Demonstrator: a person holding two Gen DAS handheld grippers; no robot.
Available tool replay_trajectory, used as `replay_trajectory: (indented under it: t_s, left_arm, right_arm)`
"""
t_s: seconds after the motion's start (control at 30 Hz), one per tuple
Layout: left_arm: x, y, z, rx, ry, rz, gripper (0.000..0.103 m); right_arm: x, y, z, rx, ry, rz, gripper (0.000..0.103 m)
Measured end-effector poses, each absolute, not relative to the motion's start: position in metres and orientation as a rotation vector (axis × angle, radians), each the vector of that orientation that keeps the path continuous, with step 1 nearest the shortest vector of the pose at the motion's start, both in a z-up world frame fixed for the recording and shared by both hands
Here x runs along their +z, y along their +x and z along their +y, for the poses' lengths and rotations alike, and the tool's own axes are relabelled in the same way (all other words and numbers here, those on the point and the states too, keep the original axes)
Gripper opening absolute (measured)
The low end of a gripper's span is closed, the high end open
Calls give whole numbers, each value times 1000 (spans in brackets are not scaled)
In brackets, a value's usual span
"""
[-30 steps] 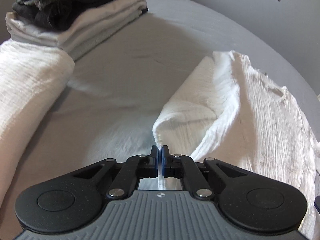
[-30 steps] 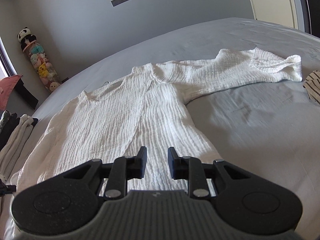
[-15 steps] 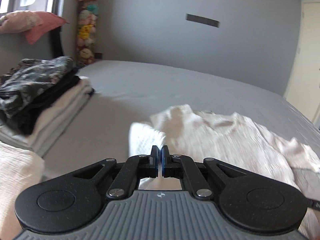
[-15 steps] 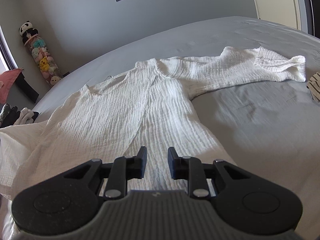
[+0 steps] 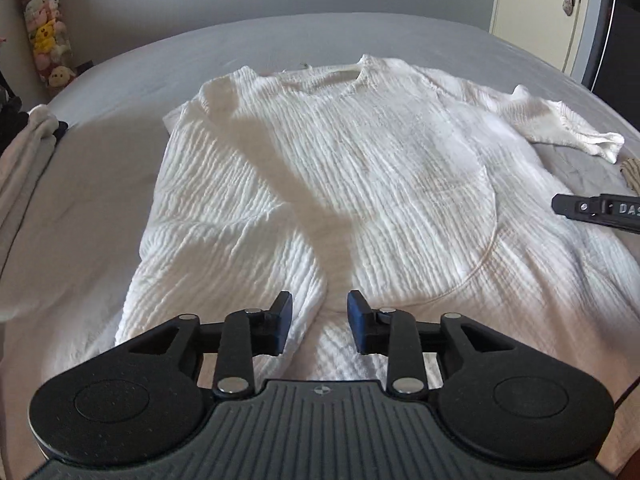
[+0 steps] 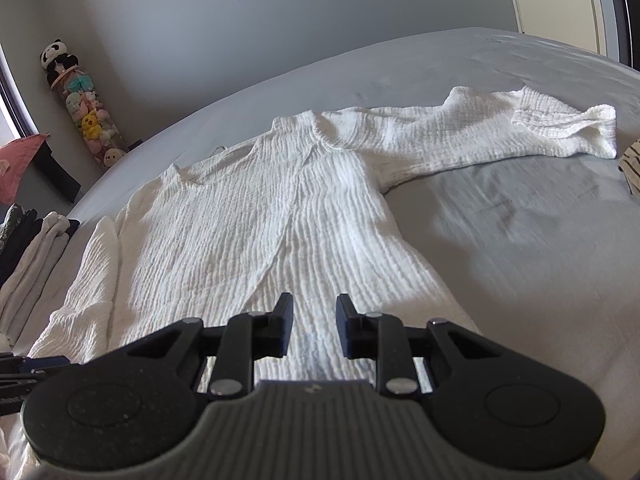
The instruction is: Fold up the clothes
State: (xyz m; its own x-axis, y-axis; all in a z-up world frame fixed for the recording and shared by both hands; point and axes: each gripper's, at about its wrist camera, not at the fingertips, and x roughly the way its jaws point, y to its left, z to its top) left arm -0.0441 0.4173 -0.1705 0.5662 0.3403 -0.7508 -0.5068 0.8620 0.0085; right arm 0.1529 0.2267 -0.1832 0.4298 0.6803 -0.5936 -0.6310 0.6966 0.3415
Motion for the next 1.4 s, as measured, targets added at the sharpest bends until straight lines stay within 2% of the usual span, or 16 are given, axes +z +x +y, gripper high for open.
replay_trajectory:
  t_s: [0.03,0.1,0.23,0.37,0.53,0.77,0.8,0.83,0.93,1.27,1.4]
  left_arm:
    - [-161,-51,419,499,-229,797,48]
    - [-144,-65,427,525,-254,726,53]
    - [-138,-90,454,700,-318,688,53]
    - [-148,-113,485,863,-442,742,54]
    - [-172,-145,524,874,-868,778,55]
    - [-201,-167,539,807,-1240,739,54]
    - [-202,-168,538,811,-1255,732,51]
    - [-203,-168,538,821,-1250,729,38]
    - [-198,-167,537,817,-1223,701,23]
    - [-141,-167,528,983,-858,514,17]
    - [-137,-165,539,1005,-800,495,15]
  right_arm:
    - [-183,152,227,820,69,773,27]
    - [-184,153,227,824,70,775,27]
    - [-184,153,228,827,71,772,27]
    - [-184,152,229,832,65,771,27]
    - [-185,152,229,833,54,770,27]
    - [-186,152,230,826,43,772,28]
    - [-187,152,231,826,38,773,28]
    - [-187,151,231,825,31,774,28]
    - [-188,150,233,821,6,774,28]
    - [-192,153,229,763,-30,773,29]
    - [-191,151,230,764,-50,762,29]
